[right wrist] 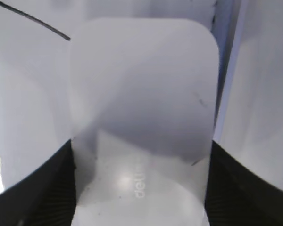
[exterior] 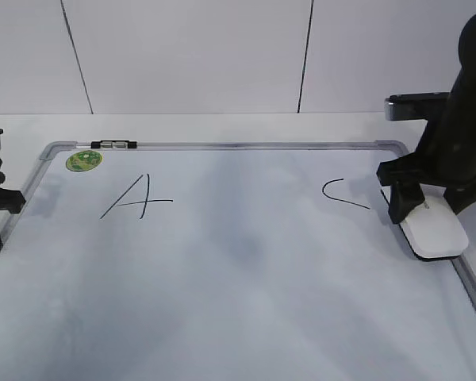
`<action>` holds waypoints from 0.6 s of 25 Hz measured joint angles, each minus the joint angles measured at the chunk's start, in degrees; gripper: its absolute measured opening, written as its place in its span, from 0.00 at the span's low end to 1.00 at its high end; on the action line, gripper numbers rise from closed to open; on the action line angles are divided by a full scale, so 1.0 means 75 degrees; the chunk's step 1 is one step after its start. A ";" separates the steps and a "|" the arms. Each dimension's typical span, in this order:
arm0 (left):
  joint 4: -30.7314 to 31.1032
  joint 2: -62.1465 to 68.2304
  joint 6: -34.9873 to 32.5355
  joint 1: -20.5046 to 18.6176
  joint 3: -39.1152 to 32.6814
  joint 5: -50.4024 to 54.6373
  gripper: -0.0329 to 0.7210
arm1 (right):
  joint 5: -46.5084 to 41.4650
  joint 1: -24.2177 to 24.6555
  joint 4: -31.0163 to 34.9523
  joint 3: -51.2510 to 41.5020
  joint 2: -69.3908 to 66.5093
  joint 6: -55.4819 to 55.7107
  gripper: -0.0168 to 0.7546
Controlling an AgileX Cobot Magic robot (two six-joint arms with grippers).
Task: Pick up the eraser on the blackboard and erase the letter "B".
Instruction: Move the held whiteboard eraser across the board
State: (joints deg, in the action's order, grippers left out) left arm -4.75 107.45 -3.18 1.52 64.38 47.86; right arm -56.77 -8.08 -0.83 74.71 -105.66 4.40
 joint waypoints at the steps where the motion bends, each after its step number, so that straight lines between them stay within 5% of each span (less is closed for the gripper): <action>1: 0.0000 0.0000 0.0000 0.0000 0.0000 0.0000 0.08 | 0.0000 0.0019 0.0000 0.0000 -0.0019 0.0000 0.72; 15: -0.0021 0.0000 0.0000 0.0000 0.0000 0.0000 0.08 | 0.0094 0.0227 0.0242 0.0000 -0.0262 0.0016 0.72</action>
State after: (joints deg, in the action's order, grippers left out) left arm -4.91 107.45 -3.18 1.52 64.38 47.86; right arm -56.06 -6.38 0.98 74.71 -107.63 4.52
